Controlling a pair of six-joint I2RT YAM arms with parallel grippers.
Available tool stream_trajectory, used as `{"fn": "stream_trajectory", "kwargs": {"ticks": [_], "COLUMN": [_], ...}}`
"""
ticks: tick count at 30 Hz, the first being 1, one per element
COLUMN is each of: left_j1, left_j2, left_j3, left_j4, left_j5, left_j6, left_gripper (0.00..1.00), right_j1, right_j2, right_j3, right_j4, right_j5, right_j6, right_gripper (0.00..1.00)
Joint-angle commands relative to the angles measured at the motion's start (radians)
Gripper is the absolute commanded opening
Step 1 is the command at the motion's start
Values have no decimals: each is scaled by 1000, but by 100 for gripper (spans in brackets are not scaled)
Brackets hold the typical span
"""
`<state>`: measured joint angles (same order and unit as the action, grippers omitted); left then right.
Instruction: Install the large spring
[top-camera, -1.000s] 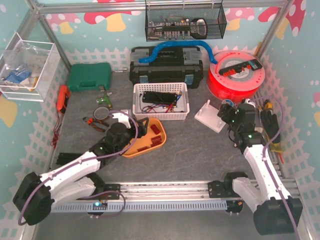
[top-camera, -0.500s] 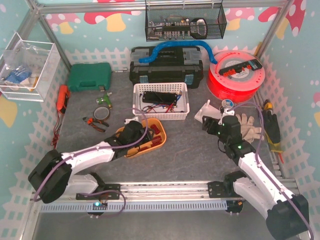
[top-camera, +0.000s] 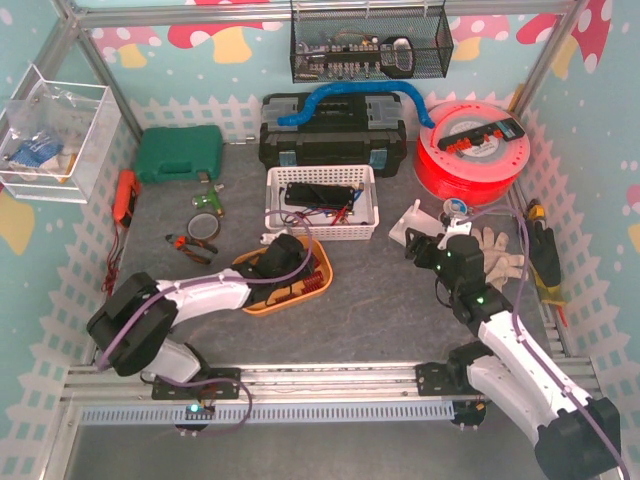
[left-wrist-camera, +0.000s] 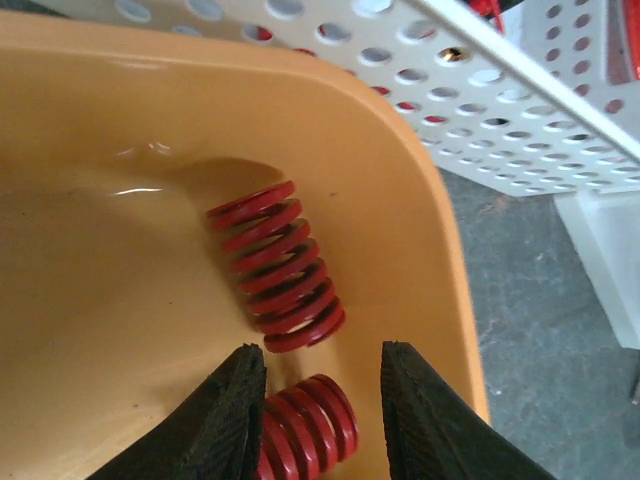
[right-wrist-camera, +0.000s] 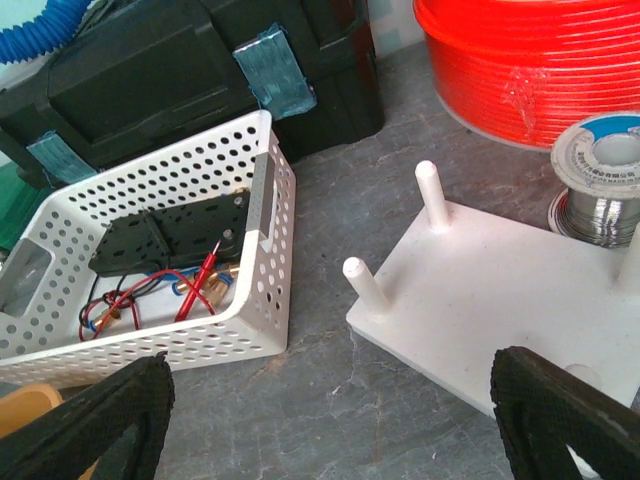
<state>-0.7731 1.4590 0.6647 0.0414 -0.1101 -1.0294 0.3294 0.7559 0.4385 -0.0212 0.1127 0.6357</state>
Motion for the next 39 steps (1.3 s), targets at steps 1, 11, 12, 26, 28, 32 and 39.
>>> {"fn": "stream_trajectory", "kwargs": {"ticks": [1, 11, 12, 26, 28, 32, 39], "left_j1": [-6, -10, -11, -11, -11, -11, -11], "left_j2": [55, 161, 170, 235, 240, 254, 294], "left_j3": [34, 75, 77, 61, 58, 59, 62], "left_j4": [13, 47, 46, 45, 43, 38, 41], "left_j5": [-26, -48, -58, -120, -131, -152, -168], "left_j6": [-19, -4, -3, -12, -14, -16, -8], "left_gripper": [37, 37, 37, 41, 42, 44, 42], "right_j1": [10, 19, 20, 44, 46, 51, 56], "right_j2": [-23, 3, 5, 26, 25, 20, 11], "right_j3": [-19, -20, -21, -17, -18, -18, -17], "right_j4": [31, 41, 42, 50, 50, 50, 50], "right_j5": [25, 36, 38, 61, 62, 65, 60], "right_j6": [-13, -21, -21, -29, -30, -31, -35], "right_gripper": [86, 86, 86, 86, 86, 85, 85]}}
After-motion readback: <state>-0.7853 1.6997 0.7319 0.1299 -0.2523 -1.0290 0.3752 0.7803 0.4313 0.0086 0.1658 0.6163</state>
